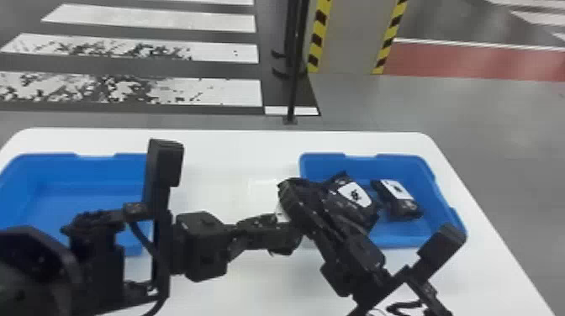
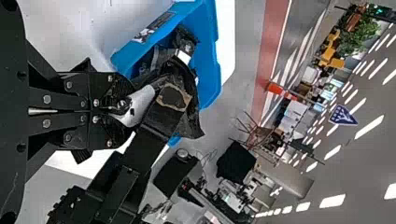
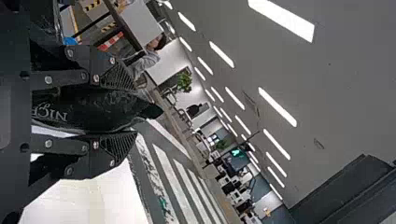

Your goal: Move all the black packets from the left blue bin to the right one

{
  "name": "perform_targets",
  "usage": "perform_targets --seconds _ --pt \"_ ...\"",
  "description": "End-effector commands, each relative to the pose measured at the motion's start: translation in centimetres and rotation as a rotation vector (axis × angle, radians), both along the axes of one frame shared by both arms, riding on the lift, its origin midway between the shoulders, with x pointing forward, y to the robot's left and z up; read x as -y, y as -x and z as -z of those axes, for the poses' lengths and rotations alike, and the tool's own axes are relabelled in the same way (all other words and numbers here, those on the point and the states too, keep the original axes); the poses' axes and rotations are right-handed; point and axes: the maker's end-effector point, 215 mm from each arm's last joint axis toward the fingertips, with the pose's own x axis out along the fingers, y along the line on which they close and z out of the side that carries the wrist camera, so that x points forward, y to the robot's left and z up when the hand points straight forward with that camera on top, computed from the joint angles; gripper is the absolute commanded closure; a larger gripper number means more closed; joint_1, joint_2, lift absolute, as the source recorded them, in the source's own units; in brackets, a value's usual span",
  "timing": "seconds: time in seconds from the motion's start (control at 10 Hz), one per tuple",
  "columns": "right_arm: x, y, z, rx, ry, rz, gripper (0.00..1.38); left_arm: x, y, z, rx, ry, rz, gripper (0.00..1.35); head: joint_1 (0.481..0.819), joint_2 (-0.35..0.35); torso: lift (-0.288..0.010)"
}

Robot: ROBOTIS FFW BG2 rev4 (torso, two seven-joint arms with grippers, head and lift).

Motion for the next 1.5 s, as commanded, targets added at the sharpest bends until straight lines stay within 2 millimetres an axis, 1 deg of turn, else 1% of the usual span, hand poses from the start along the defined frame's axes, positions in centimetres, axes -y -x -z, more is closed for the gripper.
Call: perform_targets --seconds 0.0,0.1,0.2,0.3,0.4,0.5,0.6,0.7,0.8,0.9,1.0,1.1,1.2,1.3,1.4 --pt "0.0 -0.1 -0.5 0.015 -0.006 0.003 1.28 0.0 0.1 0.0 -0.001 0.002 0.000 1.20 0.695 -0.114 -0.185" --pt "0.0 -0.1 -0.6 0.015 -0.014 0.000 1.28 0.1 0.1 0.0 -0.009 0.026 -0.008 1.02 0.695 -0.114 -0.185" --pt "0.3 -0.2 -0.8 0.019 -0.023 0.006 1.28 -0.8 -0.1 0.5 -0.024 0.041 -0.046 0.54 0.695 -0.114 -0.185" --pt "1.3 -0.6 -1.0 0.027 -0.016 0.025 1.28 -1.4 0.2 1.1 -0.040 0.046 -0.063 0.15 0.695 -0.111 -0.185" --pt "2.8 -1.4 -1.0 0.038 0.006 0.051 1.28 -2.2 0.5 1.1 -0.041 0.061 -0.082 0.08 0.695 -0.109 -0.185" --pt "4.4 -2.6 0.1 0.020 0.004 0.074 1.28 -3.1 1.0 0.9 -0.034 0.075 -0.105 0.15 0.695 -0.114 -0.185" --pt "6.4 -3.9 1.3 0.007 0.031 0.100 1.28 -4.3 1.4 1.1 -0.031 0.076 -0.140 0.18 0.695 -0.125 -0.185" --pt "8.2 -5.3 2.4 -0.002 0.076 0.123 1.28 -5.7 1.9 1.9 -0.046 0.075 -0.173 0.18 0.695 -0.135 -0.185" --pt "9.7 -7.2 4.0 -0.016 0.106 0.129 1.28 -7.1 2.7 2.5 -0.059 0.075 -0.205 0.18 0.695 -0.138 -0.185" --pt "11.3 -8.7 5.1 -0.024 0.148 0.148 1.28 -8.0 3.9 2.7 -0.066 0.084 -0.230 0.18 0.695 -0.141 -0.185" --pt "12.7 -10.1 5.5 -0.027 0.183 0.168 1.28 -9.0 4.8 2.4 -0.051 0.091 -0.260 0.18 0.695 -0.145 -0.185" --pt "15.0 -11.0 5.6 -0.026 0.216 0.208 1.28 -9.7 5.2 1.9 -0.028 0.103 -0.286 0.18 0.695 -0.152 -0.185" --pt "17.2 -11.4 5.6 -0.027 0.230 0.245 1.27 -9.9 5.3 1.3 -0.003 0.115 -0.303 0.18 0.695 -0.157 -0.185" --pt "18.5 -11.5 6.4 -0.060 0.228 0.259 1.07 -10.4 5.2 0.5 0.034 0.130 -0.324 0.18 0.695 -0.179 -0.185" --pt "20.1 -11.4 6.9 -0.073 0.235 0.288 0.62 -11.3 4.8 -0.5 0.080 0.143 -0.353 0.18 0.695 -0.199 -0.185"
